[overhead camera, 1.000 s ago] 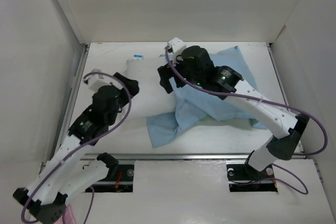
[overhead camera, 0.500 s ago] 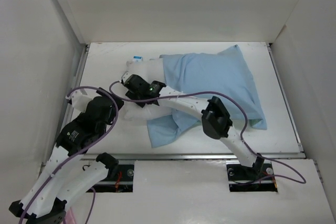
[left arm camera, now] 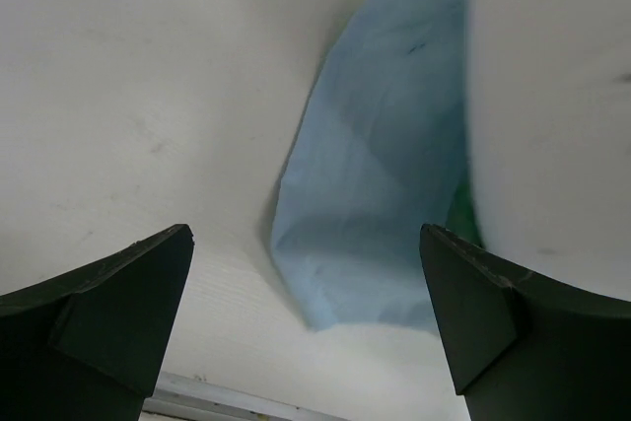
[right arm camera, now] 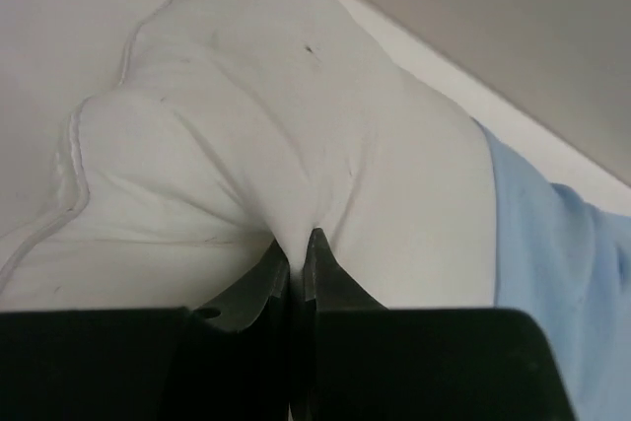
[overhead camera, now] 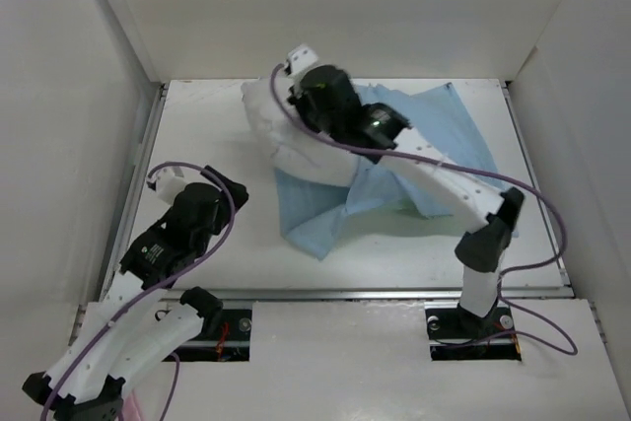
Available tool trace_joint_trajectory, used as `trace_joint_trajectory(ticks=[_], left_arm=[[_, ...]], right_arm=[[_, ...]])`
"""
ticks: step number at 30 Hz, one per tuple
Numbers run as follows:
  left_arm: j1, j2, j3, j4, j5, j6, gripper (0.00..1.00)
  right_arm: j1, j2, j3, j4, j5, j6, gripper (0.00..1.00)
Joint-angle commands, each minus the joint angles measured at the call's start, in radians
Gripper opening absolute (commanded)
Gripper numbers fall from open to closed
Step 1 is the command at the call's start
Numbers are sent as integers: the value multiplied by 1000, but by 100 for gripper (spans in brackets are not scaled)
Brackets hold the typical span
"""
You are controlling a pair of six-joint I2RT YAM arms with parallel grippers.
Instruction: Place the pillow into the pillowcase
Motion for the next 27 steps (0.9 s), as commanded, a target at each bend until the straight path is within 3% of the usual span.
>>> trace_joint_trajectory(ticks=[1,9,13,17,19,23,27], left_arm=[[1,72,-56,237,119,115,100],[29,362,-107,582,331,189,100],[108,561,-116,750,436,236,100],[165,655,-94,993,683,249,100],[181,655,-94,1052,783,249,100],[172,655,-113,1129,783,226,100],[124,799,-82,1166,857,226,100]], right_arm=[[-47,-171,72,81,-28,0,0],[-124,-239,144,61,-103,-20,0],[-134,-250,181,39,-129,-30,0],[-153,-281,154,39,-129,-30,0],[-153,-281,128,39,-129,-30,0],[-153,-281,85,58,-154,-21,0],[-153,-290,75,79,-187,0,0]])
